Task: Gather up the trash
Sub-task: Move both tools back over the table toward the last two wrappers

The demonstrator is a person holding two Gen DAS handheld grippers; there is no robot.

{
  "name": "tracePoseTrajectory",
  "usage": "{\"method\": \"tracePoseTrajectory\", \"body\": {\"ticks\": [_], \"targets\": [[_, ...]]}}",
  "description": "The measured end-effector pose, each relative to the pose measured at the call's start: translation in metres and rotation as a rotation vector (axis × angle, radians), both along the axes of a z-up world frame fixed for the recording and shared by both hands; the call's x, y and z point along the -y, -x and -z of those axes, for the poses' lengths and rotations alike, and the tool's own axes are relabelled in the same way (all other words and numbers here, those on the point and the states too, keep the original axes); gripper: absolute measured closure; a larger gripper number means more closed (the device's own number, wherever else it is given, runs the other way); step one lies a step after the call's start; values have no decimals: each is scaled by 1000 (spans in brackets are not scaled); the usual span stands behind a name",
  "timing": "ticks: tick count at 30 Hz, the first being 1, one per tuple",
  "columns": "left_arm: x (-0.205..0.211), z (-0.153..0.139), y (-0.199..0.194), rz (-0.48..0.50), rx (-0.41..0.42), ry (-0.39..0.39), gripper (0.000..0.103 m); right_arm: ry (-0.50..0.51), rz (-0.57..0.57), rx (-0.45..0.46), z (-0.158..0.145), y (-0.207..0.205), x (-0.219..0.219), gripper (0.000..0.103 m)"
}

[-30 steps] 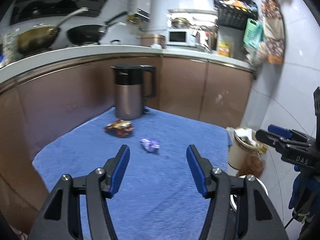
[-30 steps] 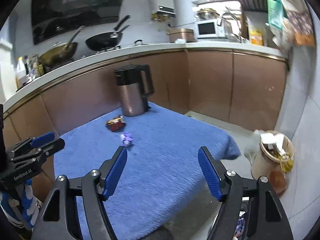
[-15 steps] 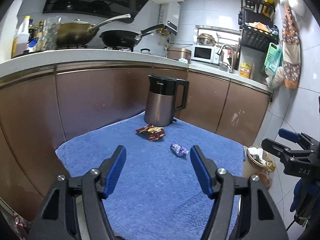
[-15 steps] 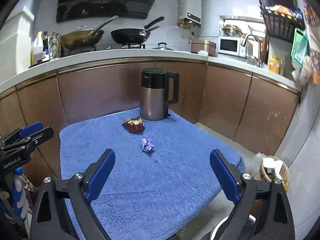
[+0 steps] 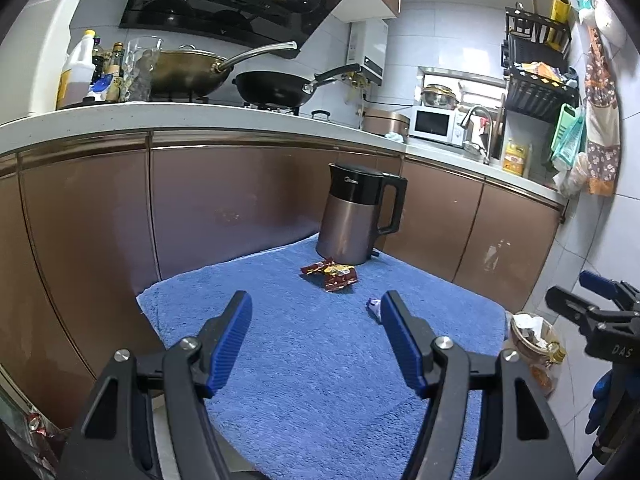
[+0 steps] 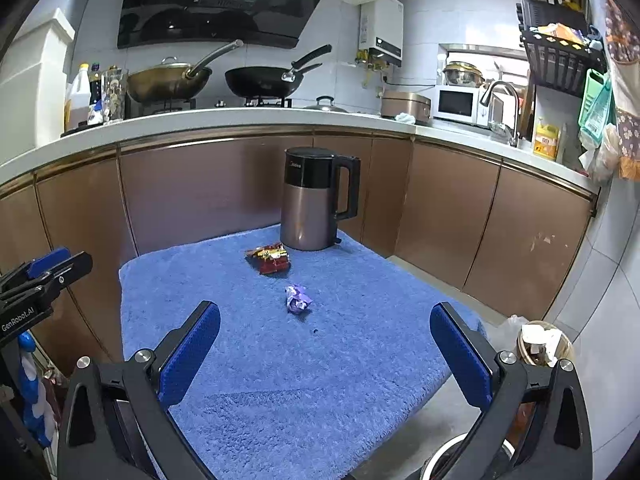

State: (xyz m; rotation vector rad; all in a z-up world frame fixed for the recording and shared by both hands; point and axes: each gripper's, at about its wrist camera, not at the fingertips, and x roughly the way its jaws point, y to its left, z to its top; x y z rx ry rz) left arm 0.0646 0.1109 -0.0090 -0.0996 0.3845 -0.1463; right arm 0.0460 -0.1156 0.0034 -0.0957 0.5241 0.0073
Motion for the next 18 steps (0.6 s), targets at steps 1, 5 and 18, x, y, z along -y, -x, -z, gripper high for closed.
{"method": "tracePoseTrajectory", "body": {"ticks": [1, 5, 18], "targets": [[1, 1, -1, 0, -5, -7, 38, -4, 0, 5, 0, 1, 1, 0], [6, 6, -7, 13, -42, -31, 38, -30, 3, 18, 2, -1, 8, 0], [18, 32, -39, 20, -146, -72, 32, -118, -25, -124, 42, -36, 21, 0]]}}
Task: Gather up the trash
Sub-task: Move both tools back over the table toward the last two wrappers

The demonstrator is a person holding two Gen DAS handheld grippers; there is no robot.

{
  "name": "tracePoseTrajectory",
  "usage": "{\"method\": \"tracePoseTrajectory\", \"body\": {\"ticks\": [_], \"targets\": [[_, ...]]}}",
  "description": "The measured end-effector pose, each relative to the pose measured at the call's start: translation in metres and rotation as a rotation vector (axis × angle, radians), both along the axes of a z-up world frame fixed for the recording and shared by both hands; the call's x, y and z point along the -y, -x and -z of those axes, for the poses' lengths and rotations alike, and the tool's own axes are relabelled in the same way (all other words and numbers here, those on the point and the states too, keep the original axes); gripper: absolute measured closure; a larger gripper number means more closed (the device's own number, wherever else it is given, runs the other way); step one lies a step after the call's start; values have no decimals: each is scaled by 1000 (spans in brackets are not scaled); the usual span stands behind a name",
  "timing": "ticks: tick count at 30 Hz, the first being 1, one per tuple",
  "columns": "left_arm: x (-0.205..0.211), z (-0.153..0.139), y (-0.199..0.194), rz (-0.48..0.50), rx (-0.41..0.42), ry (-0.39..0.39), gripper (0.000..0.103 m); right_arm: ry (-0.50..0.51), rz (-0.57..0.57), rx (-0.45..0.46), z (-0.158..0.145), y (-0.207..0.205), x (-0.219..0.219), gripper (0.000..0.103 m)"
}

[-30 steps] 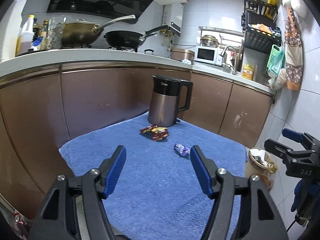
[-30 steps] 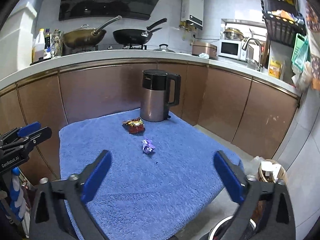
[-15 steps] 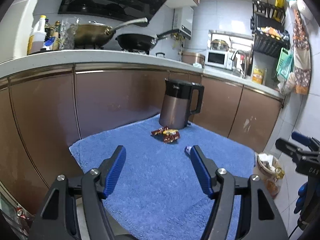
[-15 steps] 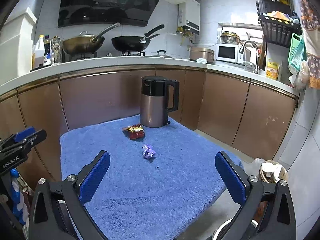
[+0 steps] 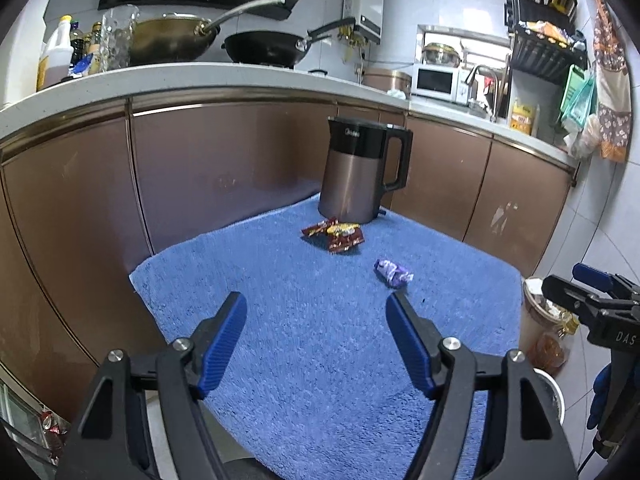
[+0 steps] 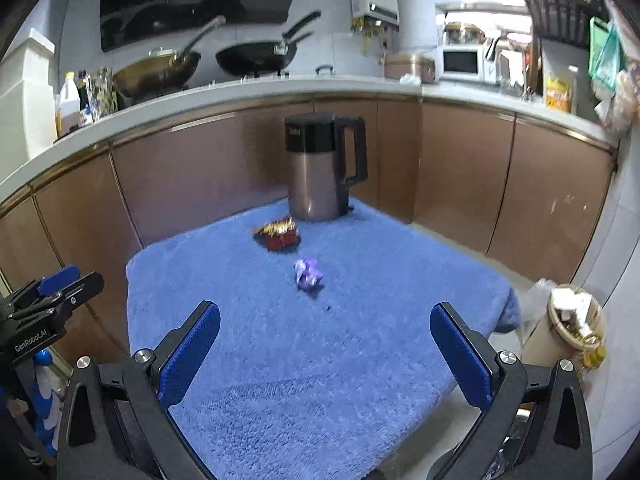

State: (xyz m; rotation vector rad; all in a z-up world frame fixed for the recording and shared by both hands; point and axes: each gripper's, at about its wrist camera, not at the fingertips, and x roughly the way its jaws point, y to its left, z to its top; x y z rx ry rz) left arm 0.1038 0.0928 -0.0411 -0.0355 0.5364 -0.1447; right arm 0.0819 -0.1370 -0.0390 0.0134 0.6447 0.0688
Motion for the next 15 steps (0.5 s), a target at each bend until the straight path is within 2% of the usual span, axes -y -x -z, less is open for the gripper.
{"method": "tracePoseTrajectory", "body": {"ticks": [8, 15], "targets": [[7, 25, -32, -5, -88, -21, 32, -8, -44, -76, 32, -30, -4, 0], [13, 50, -70, 2, -160, -44, 32, -10, -102, -128, 64, -75, -13, 0]]}}
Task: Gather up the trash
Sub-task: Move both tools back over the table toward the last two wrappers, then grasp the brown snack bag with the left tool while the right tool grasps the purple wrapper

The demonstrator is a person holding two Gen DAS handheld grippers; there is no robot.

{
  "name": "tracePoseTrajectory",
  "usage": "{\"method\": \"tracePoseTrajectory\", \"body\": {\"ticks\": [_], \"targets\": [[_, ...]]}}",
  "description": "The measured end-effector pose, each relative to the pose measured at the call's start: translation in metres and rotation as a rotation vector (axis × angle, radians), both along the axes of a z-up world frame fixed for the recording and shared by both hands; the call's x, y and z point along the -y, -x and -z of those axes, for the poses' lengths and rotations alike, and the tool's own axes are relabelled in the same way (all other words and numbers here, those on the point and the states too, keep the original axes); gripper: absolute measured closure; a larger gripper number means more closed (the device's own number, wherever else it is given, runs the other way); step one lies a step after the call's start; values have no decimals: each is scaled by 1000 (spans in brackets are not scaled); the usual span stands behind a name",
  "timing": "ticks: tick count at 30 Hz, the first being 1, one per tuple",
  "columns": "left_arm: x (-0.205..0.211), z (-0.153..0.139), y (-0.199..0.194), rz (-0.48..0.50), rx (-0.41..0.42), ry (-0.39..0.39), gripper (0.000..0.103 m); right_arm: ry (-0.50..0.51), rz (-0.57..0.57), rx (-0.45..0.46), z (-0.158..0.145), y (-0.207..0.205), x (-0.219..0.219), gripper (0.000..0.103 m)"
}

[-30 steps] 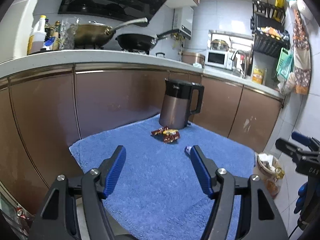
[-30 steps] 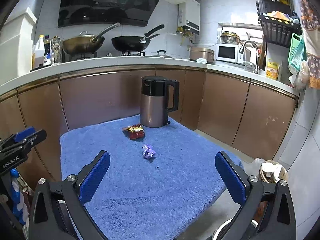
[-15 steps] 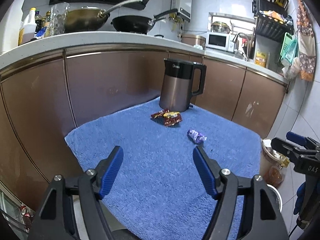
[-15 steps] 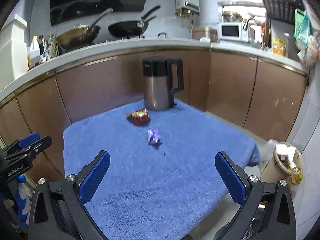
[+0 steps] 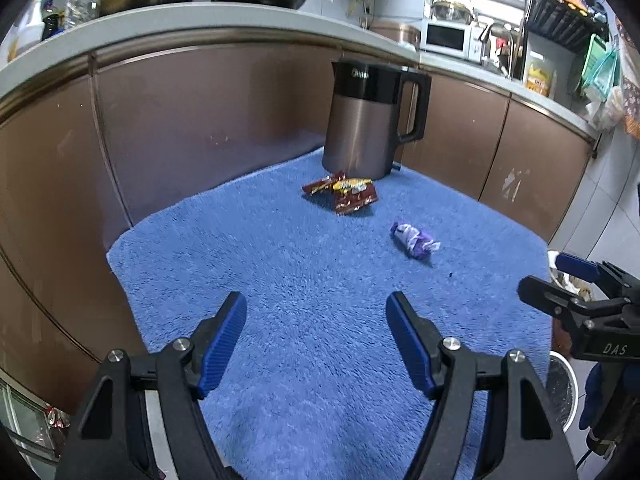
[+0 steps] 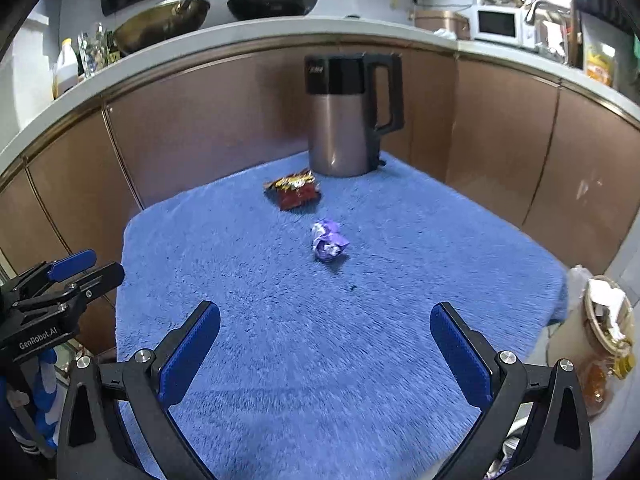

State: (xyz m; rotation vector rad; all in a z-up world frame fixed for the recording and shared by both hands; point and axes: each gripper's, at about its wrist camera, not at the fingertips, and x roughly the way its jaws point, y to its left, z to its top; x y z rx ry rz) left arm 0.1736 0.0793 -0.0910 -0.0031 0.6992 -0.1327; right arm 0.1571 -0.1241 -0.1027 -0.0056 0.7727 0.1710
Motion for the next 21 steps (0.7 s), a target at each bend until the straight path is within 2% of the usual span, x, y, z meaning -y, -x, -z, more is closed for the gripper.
{"method": "tracePoseTrajectory", "body": {"ticks": [5, 10, 15, 19, 21], "targets": [[-3, 15, -41, 13, -57, 14, 32, -46, -44, -59, 29, -45, -8, 2], [-2, 22, -103, 63, -104, 81, 32, -109, -66, -119, 60, -93, -8, 14], [21, 23, -166, 133, -110, 91, 29, -125, -79, -150, 79, -136, -11, 22], [35, 31, -211, 137, -155, 135, 28, -164, -73, -165, 90, -159, -7, 34], [39, 38, -230, 119, -193, 172, 28, -177, -67, -172, 96, -167, -5, 35]]}}
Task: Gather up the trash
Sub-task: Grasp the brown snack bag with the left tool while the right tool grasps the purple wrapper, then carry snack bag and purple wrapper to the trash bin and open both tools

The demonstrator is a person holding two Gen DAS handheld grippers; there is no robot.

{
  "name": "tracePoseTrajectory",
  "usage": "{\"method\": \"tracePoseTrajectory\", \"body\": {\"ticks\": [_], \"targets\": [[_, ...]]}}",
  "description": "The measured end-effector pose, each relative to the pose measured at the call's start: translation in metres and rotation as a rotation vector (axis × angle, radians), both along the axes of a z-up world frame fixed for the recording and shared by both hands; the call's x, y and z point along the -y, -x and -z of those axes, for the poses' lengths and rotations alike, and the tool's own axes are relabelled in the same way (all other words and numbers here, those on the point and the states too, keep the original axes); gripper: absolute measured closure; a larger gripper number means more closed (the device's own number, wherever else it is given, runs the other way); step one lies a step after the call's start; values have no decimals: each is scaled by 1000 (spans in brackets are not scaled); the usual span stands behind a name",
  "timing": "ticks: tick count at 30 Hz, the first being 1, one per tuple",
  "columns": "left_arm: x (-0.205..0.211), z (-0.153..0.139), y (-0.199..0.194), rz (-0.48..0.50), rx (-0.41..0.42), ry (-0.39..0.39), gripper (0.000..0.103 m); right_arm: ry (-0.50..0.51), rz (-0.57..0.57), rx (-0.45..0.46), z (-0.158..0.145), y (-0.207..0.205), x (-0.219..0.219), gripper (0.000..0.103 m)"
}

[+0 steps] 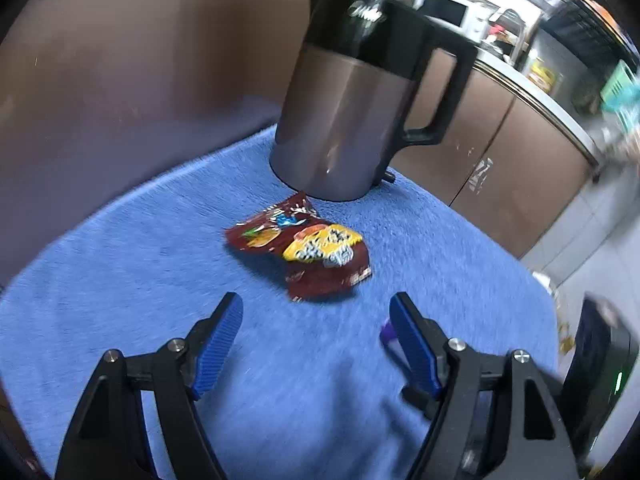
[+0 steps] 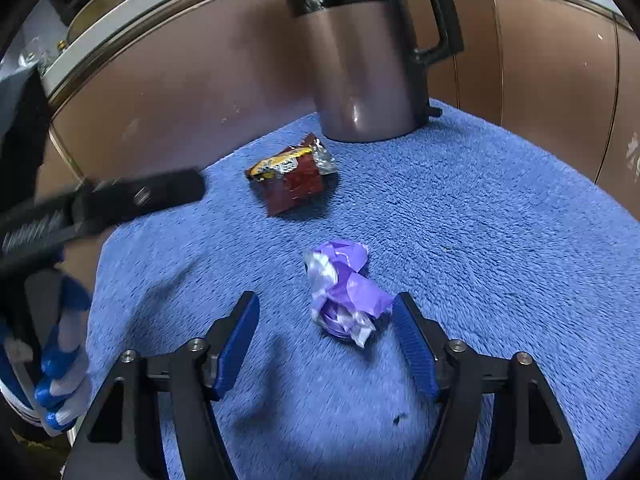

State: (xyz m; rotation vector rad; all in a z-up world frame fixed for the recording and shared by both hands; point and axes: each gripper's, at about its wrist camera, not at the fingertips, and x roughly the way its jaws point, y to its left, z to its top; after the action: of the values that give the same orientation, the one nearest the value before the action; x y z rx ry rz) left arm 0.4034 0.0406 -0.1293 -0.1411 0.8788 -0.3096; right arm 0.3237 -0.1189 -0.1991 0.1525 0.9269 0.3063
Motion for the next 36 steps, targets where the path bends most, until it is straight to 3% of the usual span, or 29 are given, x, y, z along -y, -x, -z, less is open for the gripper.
{"method": "tracePoseTrajectory", "body": {"ticks": [8, 11, 13, 15, 17, 18, 26, 36], "targets": [[1, 31, -66, -177, -183, 146, 28, -62, -16, -23, 8, -6, 3, 42], [-5, 46, -78, -229, -236, 185, 29, -70, -18, -24, 8, -5, 4, 50], [-10, 55, -82, -247, -263, 214, 31, -83, -15, -24, 8, -5, 5, 64], [-12, 55, -78, -252, -243, 212, 44, -101, -11, -24, 9, -5, 7, 66], [-14, 57, -74, -242, -249, 222, 74, -113, -11, -21, 8, -5, 8, 67], [-16, 58, -71, -231, -255, 254, 78, -114, -12, -21, 8, -5, 8, 67], [-32, 26, -21, -196, -164, 294, 82, -115, 0, 4, 2, 4, 15, 68], [-60, -28, 82, -188, 5, 148, 82, -90, 7, 52, -22, 58, 5, 68]]}}
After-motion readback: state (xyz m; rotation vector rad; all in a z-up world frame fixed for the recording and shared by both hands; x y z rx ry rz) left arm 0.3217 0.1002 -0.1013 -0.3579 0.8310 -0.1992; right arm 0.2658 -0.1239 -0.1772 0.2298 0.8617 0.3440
